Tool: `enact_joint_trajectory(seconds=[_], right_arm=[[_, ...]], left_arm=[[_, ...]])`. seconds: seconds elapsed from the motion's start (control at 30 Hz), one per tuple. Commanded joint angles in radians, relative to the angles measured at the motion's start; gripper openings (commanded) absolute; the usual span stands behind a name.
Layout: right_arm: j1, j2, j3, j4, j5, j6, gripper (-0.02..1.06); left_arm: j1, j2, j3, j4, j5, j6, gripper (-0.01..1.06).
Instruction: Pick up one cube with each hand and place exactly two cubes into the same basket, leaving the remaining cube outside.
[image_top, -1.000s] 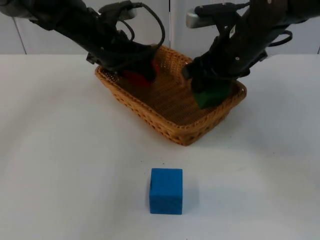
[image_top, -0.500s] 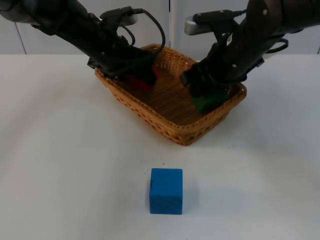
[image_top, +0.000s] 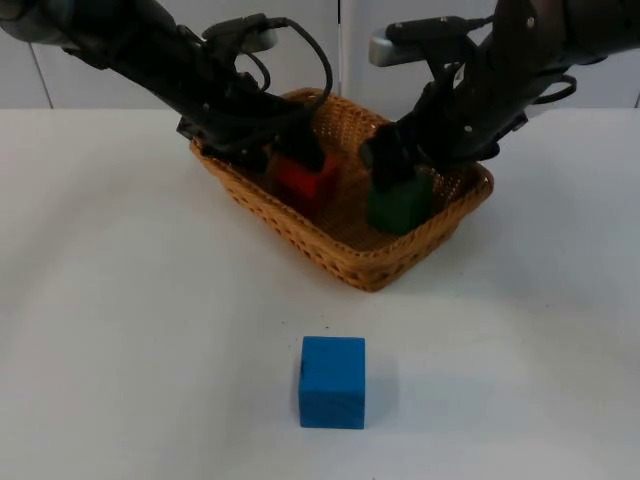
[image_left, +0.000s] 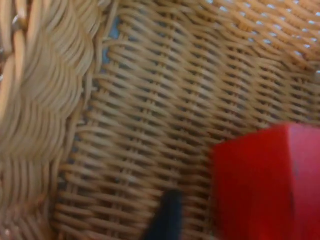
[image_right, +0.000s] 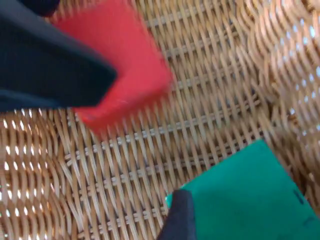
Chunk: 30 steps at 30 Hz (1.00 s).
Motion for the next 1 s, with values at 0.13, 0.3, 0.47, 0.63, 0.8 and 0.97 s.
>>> enact_joint_trajectory(seconds=[0.13, 0.3, 0.47, 0.63, 0.8, 0.97], right_arm=[[-0.002, -0.126, -0.004, -0.020, 0.005, -0.008, 0.67], [-0.002, -0.243, -0.004, -0.046, 0.046, -0.008, 0.67], [-0.004, -0.346, -0.004, -0.061, 0.105, -0.008, 0.67], [-0.004, -0.438, -0.004, -0.061, 0.148, -0.008, 0.67], [-0.004, -0.498, -0.004, -0.061, 0.201, -0.008, 0.67], [-0.004, -0.544, -0.004, -0.061, 0.248, -0.008, 0.67]], left_arm=[[0.012, -0.081, -0.006, -0.017, 0.034, 0.004, 0.90], [0.032, -0.164, -0.006, -0.013, 0.095, 0.004, 0.90], [0.067, -0.272, -0.006, -0.011, 0.181, 0.004, 0.90], [0.082, -0.365, -0.006, -0.005, 0.231, 0.004, 0.90], [0.082, -0.440, -0.004, 0.004, 0.281, 0.004, 0.90], [0.082, -0.476, -0.004, 0.004, 0.355, 0.004, 0.90]])
